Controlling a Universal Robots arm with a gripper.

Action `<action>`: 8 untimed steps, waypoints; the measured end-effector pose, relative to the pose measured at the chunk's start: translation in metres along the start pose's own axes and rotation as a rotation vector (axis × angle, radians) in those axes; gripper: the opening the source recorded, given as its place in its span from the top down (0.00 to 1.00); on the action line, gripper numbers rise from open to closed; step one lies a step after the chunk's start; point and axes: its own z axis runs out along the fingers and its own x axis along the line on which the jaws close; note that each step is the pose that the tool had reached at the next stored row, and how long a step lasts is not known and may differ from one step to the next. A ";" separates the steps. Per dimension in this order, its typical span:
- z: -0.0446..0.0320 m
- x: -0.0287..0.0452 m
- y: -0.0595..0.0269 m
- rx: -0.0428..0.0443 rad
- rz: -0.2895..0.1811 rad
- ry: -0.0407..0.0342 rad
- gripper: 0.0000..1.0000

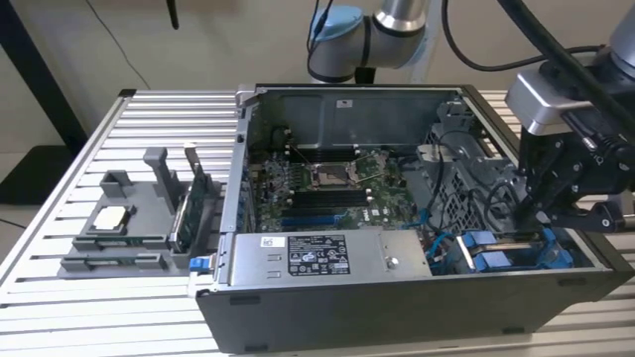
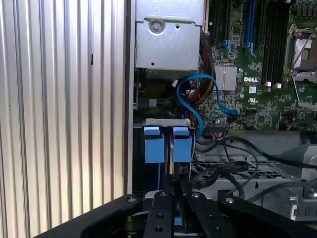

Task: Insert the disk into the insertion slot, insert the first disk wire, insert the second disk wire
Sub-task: 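Insert the second disk wire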

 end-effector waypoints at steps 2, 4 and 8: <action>0.0011 -0.0011 0.0003 0.0019 0.000 -0.0002 0.84; 0.0025 -0.0034 0.0007 0.0087 -0.001 -0.0006 0.84; 0.0058 -0.0062 0.0010 0.0288 -0.003 -0.0012 0.84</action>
